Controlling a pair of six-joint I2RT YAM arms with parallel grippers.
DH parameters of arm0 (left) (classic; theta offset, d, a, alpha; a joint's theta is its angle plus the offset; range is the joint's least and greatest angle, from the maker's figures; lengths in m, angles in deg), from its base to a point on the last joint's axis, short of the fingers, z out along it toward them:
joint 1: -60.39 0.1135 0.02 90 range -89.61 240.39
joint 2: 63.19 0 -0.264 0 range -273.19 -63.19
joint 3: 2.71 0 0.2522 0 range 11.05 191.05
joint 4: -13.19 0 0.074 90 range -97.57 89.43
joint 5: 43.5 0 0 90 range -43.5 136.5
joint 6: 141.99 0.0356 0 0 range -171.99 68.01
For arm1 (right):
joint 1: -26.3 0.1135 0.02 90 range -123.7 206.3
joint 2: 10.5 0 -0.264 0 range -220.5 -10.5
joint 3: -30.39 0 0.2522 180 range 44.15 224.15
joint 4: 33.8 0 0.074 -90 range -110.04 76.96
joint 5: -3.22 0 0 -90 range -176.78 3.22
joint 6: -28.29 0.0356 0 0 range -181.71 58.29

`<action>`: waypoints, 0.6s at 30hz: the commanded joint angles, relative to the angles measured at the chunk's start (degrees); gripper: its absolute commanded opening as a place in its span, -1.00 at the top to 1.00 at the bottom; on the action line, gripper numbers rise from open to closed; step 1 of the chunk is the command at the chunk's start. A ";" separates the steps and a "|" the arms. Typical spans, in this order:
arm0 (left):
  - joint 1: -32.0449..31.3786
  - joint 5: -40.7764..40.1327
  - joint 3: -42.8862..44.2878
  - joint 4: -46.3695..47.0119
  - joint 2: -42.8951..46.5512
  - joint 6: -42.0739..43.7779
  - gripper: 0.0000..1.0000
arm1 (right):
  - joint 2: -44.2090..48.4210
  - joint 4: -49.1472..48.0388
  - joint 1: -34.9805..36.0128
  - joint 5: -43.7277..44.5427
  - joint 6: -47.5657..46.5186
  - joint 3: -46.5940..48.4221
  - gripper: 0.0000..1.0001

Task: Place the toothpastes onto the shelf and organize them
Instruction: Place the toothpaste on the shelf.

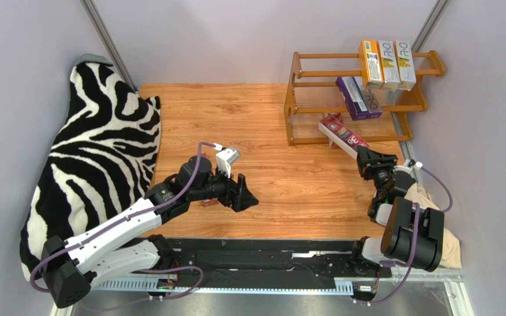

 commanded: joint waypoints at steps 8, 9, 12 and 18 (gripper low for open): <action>0.07 -0.53 -0.04 1.01 0.17 1.37 -0.77 | -1.56 -7.58 -5.10 2.24 0.56 -0.39 1.00; 0.07 -0.44 -0.13 1.01 0.17 1.46 -0.77 | -1.91 -7.49 -5.71 2.59 0.65 -0.48 1.00; 0.07 -0.35 -0.13 1.10 0.08 1.46 -0.77 | -3.75 -8.54 -6.33 4.08 0.39 -1.00 1.00; 0.07 -0.53 -0.22 0.14 1.13 1.98 -0.77 | -9.47 -16.62 -8.87 5.14 2.49 -1.71 1.00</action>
